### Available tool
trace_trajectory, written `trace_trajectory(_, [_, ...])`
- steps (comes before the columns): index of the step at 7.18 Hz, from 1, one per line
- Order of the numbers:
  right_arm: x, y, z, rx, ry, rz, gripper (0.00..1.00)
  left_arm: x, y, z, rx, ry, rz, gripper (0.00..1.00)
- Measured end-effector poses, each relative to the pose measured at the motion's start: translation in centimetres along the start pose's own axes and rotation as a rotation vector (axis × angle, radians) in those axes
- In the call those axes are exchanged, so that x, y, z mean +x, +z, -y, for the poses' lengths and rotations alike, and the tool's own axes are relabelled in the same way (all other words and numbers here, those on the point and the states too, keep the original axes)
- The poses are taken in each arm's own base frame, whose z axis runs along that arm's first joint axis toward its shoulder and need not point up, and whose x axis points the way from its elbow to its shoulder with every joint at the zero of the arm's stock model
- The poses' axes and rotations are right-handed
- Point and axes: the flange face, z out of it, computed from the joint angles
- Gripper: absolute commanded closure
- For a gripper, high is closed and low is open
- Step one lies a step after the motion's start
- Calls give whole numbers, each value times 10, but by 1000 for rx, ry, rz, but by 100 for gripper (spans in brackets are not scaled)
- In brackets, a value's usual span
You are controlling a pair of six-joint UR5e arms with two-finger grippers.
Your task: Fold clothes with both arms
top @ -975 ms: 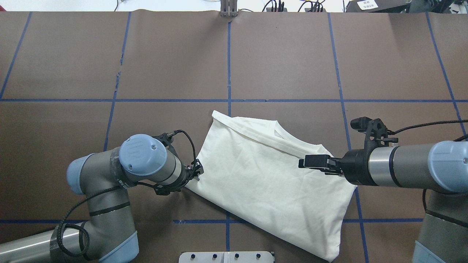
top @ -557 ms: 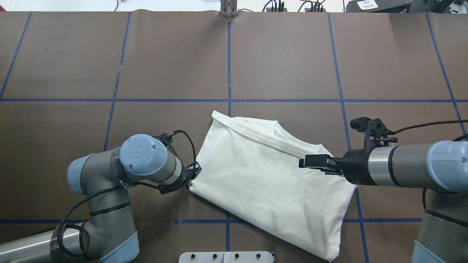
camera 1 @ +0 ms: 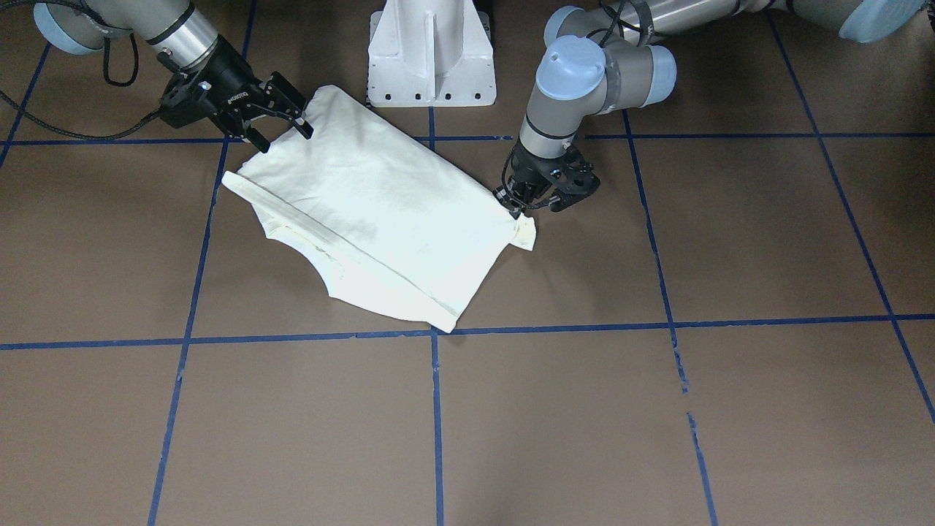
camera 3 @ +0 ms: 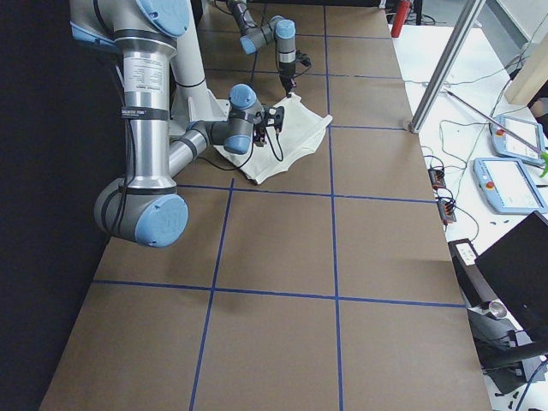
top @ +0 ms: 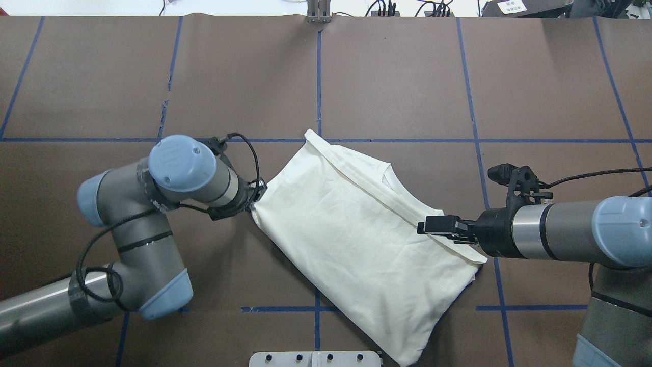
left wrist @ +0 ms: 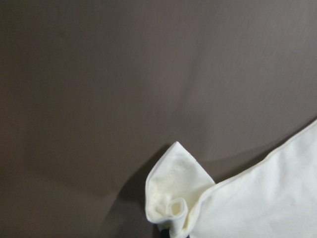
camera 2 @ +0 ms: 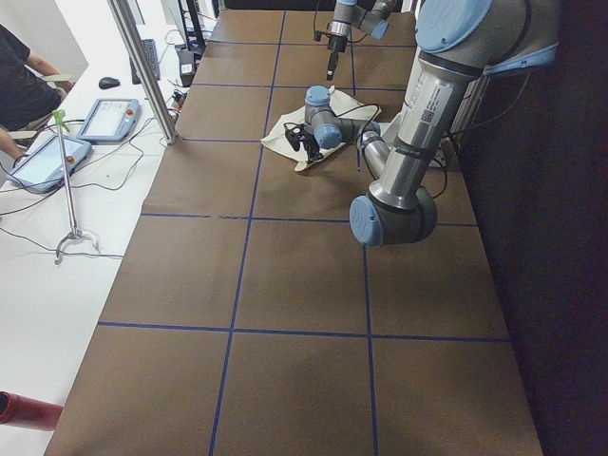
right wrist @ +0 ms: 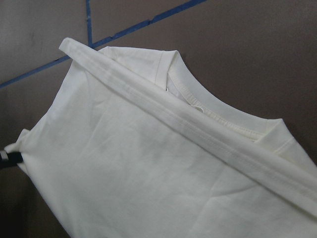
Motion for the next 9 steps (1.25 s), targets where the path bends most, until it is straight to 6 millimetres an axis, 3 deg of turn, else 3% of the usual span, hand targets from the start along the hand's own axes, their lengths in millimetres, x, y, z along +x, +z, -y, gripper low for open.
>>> trace_trajectory(2, [3, 1, 3, 6, 2, -6, 0, 73, 17, 79, 110, 32, -5, 100])
trace_trajectory(4, [6, 4, 6, 13, 5, -15, 0, 131, 31, 135, 181, 89, -86, 100])
trace_trajectory(6, [8, 6, 6, 14, 6, -19, 0, 163, 29, 159, 230, 128, -147, 100])
trace_trajectory(7, [7, 6, 7, 15, 6, -19, 0, 169, 31, 165, 248, 138, -170, 100])
trace_trajectory(8, [7, 6, 6, 16, 6, -18, 0, 170, 35, 168, 257, 144, -188, 1])
trace_trajectory(9, [6, 6, 6, 17, 5, -17, 0, 168, 39, 174, 278, 144, -192, 0])
